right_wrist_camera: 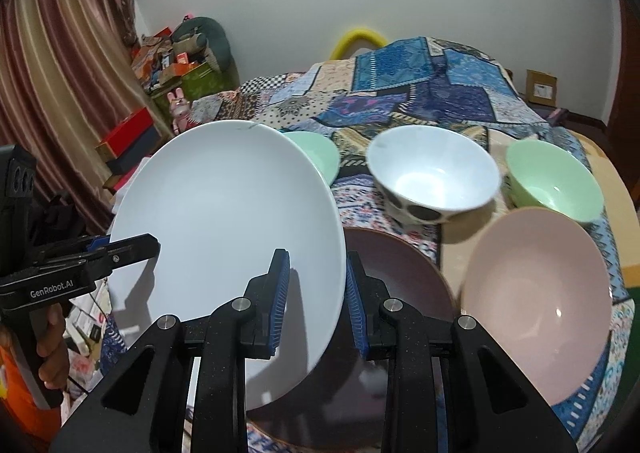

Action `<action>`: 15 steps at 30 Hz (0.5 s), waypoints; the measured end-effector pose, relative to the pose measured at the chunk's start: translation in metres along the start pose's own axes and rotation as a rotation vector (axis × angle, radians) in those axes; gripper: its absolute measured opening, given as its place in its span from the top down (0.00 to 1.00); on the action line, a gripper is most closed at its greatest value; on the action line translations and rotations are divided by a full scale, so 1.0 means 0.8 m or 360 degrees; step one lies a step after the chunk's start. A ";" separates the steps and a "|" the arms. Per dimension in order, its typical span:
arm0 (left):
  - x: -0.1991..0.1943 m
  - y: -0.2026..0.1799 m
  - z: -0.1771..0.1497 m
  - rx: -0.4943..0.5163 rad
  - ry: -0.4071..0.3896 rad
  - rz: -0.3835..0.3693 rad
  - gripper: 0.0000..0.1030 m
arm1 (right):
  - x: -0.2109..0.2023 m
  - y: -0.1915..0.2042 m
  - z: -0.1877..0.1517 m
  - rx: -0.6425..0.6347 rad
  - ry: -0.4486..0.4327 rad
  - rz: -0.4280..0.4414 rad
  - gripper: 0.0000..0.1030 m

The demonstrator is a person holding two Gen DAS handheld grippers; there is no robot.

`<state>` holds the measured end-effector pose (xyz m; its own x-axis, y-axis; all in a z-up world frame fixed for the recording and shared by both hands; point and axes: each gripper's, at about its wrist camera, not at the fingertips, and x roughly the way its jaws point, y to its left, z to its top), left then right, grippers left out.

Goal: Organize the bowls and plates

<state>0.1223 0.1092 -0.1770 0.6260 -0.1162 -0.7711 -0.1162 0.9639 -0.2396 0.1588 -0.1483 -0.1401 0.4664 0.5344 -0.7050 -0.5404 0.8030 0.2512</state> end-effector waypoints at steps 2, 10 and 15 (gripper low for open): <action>0.003 -0.007 -0.001 0.0014 0.0010 -0.0009 0.61 | -0.004 -0.007 -0.003 0.0015 0.0002 -0.0011 0.75; 0.025 -0.036 -0.004 0.0058 0.0066 -0.0044 0.61 | -0.015 -0.034 -0.017 0.0073 0.0014 -0.0053 0.75; 0.038 -0.046 -0.006 0.0070 0.0107 -0.0059 0.61 | -0.015 -0.046 -0.027 0.0108 0.0035 -0.0068 0.75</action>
<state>0.1423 0.0690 -0.1945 0.5761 -0.1662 -0.8003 -0.0588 0.9681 -0.2434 0.1583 -0.1900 -0.1551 0.4723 0.4940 -0.7300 -0.4713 0.8414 0.2645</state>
